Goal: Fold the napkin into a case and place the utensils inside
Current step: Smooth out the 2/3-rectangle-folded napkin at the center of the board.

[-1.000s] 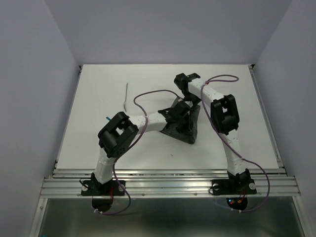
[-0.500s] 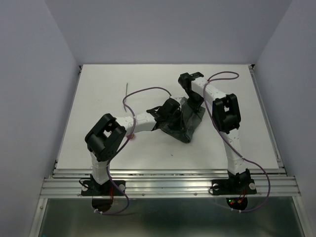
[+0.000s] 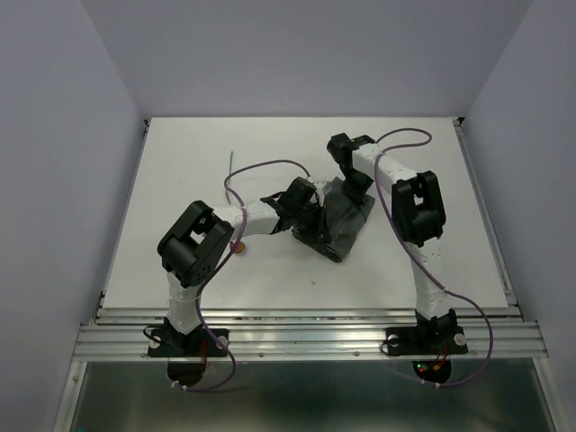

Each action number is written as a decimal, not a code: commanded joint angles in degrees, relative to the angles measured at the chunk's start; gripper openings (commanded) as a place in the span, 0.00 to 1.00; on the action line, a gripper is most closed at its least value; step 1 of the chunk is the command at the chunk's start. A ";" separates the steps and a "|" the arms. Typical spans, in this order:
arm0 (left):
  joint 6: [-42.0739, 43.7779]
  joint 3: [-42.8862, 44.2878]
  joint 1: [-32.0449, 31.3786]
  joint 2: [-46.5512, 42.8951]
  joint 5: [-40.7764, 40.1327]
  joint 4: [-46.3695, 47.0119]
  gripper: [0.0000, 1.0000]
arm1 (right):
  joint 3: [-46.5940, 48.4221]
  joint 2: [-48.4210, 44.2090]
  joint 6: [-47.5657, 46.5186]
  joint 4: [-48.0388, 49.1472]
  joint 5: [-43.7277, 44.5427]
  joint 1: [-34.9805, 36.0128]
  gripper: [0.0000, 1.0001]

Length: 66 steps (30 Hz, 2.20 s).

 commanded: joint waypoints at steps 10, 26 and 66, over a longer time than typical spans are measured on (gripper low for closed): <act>6.01 -1.37 -0.07 3.42 7.25 0.46 0.00 | -19.16 -12.17 -10.92 26.62 -8.24 -1.56 0.43; 7.59 -1.46 -0.07 3.51 9.63 0.82 0.00 | -25.48 -24.13 -14.70 35.06 -15.62 -1.56 0.58; 7.86 4.52 0.46 4.12 11.47 -2.43 0.00 | -28.31 -24.05 -35.00 33.84 -11.32 3.01 0.56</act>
